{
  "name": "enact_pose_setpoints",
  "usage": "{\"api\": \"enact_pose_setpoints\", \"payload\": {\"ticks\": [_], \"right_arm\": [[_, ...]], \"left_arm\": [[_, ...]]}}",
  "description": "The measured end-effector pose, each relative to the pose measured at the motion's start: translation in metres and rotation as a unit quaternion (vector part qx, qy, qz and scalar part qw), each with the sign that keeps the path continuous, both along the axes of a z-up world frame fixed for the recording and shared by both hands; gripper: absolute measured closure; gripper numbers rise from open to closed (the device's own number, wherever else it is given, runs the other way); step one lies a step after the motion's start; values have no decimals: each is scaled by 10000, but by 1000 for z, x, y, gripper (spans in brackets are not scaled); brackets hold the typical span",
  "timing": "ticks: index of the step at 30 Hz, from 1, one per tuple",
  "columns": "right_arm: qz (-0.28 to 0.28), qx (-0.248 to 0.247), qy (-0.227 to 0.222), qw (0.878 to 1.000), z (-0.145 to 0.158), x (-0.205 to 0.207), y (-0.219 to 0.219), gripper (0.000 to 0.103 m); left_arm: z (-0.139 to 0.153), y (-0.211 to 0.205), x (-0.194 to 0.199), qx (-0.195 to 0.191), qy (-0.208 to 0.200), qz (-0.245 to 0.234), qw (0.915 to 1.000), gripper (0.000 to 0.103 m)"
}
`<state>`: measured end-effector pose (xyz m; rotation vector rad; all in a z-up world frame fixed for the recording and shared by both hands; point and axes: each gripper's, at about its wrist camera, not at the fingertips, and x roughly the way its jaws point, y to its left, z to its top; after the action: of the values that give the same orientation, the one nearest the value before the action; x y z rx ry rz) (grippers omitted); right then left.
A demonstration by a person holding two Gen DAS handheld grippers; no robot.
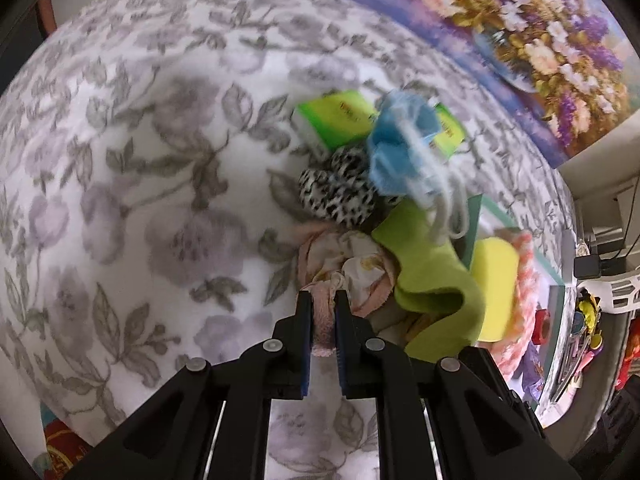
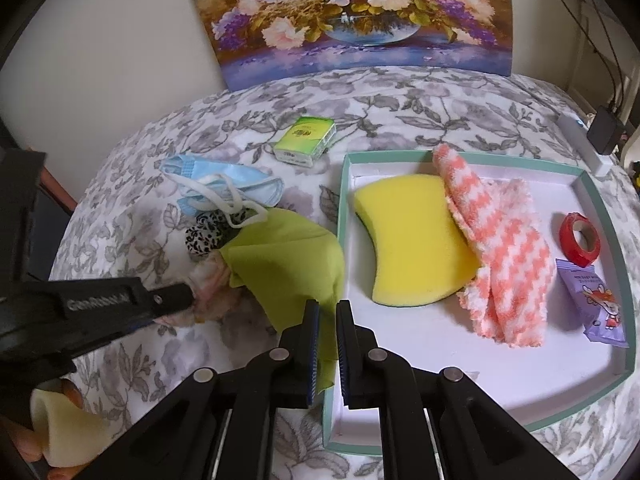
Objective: Organize soft objects
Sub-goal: 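Grasp the pink scrunchie with the left tool while the right tool holds the green cloth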
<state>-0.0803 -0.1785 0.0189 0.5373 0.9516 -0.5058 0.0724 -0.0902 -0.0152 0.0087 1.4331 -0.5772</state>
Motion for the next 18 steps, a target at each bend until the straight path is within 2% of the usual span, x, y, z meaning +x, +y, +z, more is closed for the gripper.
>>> {"api": "enact_pose_setpoints", "payload": {"ticks": [7, 13, 18], "right_arm": [[28, 130, 146, 9998, -12, 3, -1, 93], [24, 28, 109, 9999, -7, 2, -1, 92], [68, -72, -21, 9999, 0, 6, 3, 71]], "left_arm": [[-5, 4, -1, 36, 107, 46, 9999, 92], [-7, 8, 1, 54, 182, 136, 9997, 92], [-9, 19, 5, 133, 248, 256, 9993, 92]]}}
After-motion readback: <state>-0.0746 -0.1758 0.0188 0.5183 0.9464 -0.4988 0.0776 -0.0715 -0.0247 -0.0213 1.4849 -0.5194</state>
